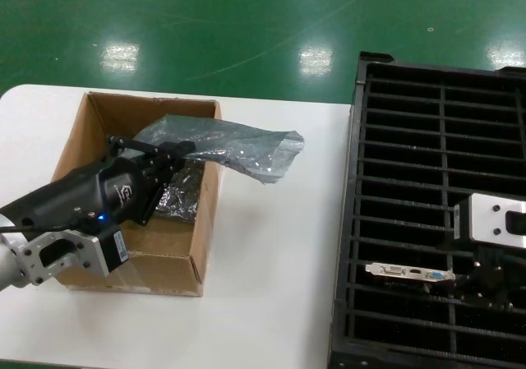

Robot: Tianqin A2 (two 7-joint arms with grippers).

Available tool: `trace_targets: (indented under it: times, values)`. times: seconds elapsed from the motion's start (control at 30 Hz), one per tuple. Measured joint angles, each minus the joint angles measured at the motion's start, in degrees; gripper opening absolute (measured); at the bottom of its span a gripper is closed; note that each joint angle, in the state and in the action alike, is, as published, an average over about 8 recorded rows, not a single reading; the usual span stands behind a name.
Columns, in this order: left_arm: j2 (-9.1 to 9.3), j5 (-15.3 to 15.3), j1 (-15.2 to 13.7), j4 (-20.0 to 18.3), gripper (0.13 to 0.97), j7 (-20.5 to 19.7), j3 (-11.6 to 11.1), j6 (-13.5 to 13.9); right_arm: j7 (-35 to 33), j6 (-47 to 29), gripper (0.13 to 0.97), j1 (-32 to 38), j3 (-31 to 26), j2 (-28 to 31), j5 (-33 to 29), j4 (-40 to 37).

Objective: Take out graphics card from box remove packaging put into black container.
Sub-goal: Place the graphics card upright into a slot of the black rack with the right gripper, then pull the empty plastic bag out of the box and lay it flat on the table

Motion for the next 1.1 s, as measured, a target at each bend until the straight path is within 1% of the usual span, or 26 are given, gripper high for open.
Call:
trace_targets:
  times: [0.13, 0.27, 0.4, 0.43, 0.53, 0.7, 0.83, 0.97, 1.1]
  values:
    - [0.0, 0.0, 0.0, 0.0, 0.14, 0.0, 0.0, 0.0, -0.58, 0.74, 0.295, -1.4, 2.22, 1.02, 1.44, 0.45]
    - [0.0, 0.0, 0.0, 0.0, 0.14, 0.0, 0.0, 0.0, -0.66, 4.41, 0.371, -5.29, 7.04, 3.61, 3.77, 1.07]
    - [0.0, 0.0, 0.0, 0.0, 0.14, 0.0, 0.0, 0.0, 0.14, 12.18, 0.448, -12.95, 14.3, 6.61, 5.57, 1.54]
    - [0.0, 0.0, 0.0, 0.0, 0.14, 0.0, 0.0, 0.0, 0.49, 14.55, 0.448, -15.28, 16.3, 7.22, 5.79, 1.55]
    - [0.0, 0.0, 0.0, 0.0, 0.14, 0.0, 0.0, 0.0, 1.46, 21.59, 0.526, -22.56, 22.42, 8.19, 5.99, 1.01]
    - [0.0, 0.0, 0.0, 0.0, 0.139, 0.0, 0.0, 0.0, 0.85, 32.42, 0.657, -35.08, 33.82, 6.19, 6.74, -1.62]
    - [0.0, 0.0, 0.0, 0.0, 0.139, 0.0, 0.0, 0.0, -0.9, 39.6, 0.657, -43.41, 41.84, 3.65, 8.98, -4.39]
    - [0.0, 0.0, 0.0, 0.0, 0.139, 0.0, 0.0, 0.0, -2.16, 44.54, 0.741, -48.31, 46.6, 2.18, 11.98, -7.7]
    - [0.0, 0.0, 0.0, 0.0, 0.139, 0.0, 0.0, 0.0, -4.06, 46.5, 0.826, -50.63, 49.04, 1.54, 16.6, -10.8]
